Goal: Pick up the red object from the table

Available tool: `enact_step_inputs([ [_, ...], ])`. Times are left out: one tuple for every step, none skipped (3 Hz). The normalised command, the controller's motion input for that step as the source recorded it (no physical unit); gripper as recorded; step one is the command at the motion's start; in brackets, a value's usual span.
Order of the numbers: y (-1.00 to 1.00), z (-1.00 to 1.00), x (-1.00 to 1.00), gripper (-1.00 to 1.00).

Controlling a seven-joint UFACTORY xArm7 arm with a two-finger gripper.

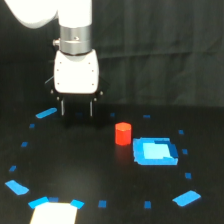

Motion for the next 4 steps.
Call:
enact_step_inputs([
  [0.52, -0.46, 1.0, 1.0],
  [0.2, -0.47, 1.0, 0.85],
  [-1.0, -0.86, -0.02, 1.0],
  [-0.98, -0.84, 0.05, 0.54],
])
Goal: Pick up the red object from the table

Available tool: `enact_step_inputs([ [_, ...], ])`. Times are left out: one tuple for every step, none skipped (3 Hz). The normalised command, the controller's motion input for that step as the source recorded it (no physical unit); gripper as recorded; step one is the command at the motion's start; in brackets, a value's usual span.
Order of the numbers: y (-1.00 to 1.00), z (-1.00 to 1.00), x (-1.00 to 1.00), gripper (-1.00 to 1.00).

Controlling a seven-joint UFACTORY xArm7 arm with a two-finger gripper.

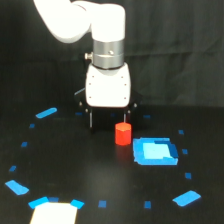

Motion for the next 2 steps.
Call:
enact_step_inputs([
  [-0.42, -0.86, -0.42, -0.98],
  [-0.48, -0.46, 0.51, -1.0],
])
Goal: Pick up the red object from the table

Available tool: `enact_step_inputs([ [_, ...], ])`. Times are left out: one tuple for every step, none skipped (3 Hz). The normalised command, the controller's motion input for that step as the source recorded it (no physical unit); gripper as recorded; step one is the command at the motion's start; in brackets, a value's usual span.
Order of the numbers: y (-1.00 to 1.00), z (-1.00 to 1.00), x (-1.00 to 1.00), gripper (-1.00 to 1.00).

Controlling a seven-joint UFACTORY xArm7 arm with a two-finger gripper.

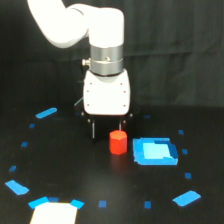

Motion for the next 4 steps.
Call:
enact_step_inputs([
  [-0.49, -0.69, 0.08, 0.55],
  [-0.53, -0.32, -0.24, 0.04],
  [-0.9, -0.02, -0.15, 1.0],
  [-0.28, -0.13, -0.14, 0.76],
])
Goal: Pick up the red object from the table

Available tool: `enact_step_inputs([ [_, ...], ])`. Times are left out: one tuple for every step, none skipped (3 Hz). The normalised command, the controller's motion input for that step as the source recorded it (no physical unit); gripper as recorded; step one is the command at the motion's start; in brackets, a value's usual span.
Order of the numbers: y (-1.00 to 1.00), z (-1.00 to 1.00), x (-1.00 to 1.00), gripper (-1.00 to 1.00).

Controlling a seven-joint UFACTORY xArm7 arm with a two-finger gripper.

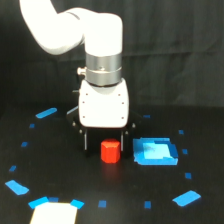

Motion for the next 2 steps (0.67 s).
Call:
enact_step_inputs([
  [-0.4, -1.0, 0.94, -0.73],
  [0.03, -1.0, 0.67, -1.0],
])
